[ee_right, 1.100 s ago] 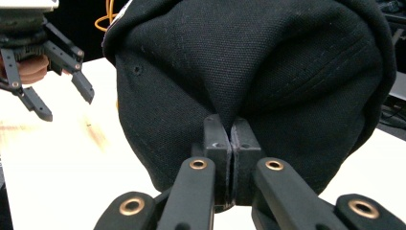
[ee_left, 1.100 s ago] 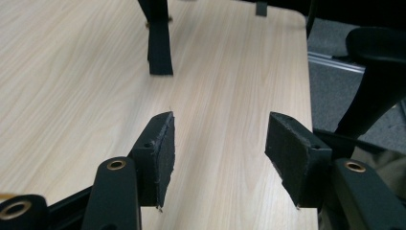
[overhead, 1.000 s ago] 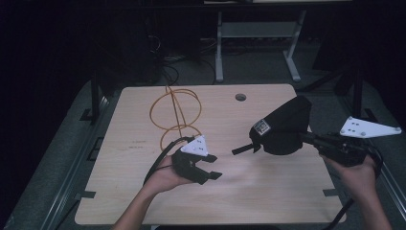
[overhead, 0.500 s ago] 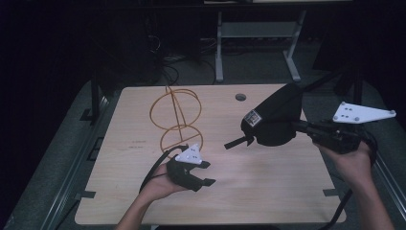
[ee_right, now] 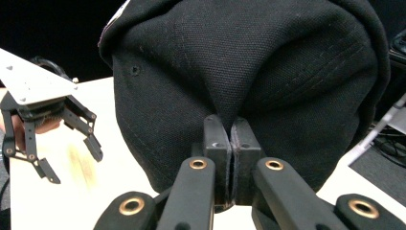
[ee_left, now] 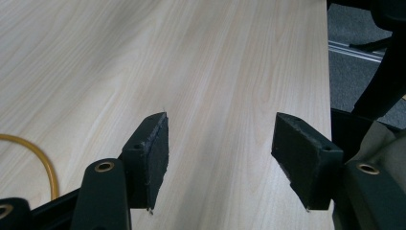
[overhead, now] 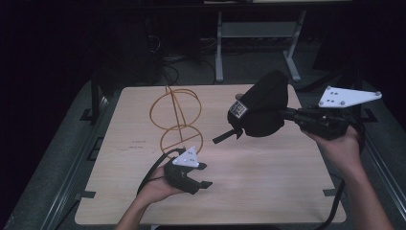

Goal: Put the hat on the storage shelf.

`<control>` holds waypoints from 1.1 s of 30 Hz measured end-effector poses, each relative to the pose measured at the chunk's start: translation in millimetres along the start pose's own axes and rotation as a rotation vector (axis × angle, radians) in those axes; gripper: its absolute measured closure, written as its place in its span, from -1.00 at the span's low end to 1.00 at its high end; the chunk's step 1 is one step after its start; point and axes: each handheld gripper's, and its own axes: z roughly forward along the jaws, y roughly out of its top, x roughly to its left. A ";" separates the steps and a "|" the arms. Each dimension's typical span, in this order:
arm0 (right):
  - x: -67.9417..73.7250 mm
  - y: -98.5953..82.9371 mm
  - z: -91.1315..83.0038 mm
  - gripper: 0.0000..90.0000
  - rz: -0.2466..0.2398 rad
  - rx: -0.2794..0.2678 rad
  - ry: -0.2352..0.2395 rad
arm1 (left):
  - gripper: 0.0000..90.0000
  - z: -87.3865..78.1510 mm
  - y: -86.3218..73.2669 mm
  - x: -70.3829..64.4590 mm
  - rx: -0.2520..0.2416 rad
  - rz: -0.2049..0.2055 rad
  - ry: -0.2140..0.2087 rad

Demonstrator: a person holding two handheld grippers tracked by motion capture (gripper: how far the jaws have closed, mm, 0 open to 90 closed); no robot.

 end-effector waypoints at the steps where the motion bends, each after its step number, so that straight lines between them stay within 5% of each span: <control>1: -0.2 1.9 1.7 0.96 -0.001 -0.002 0.006 | -0.17 0.3 -0.6 -0.1 0.001 -0.004 0.003; 18: 7.9 46.5 27.8 0.96 -0.068 -0.014 0.061 | -0.21 2.8 -2.5 -0.2 -0.008 -0.008 -0.017; 33: 17.4 89.6 74.1 0.96 -0.109 0.015 0.142 | -0.22 9.4 -1.9 -6.4 0.009 0.007 -0.033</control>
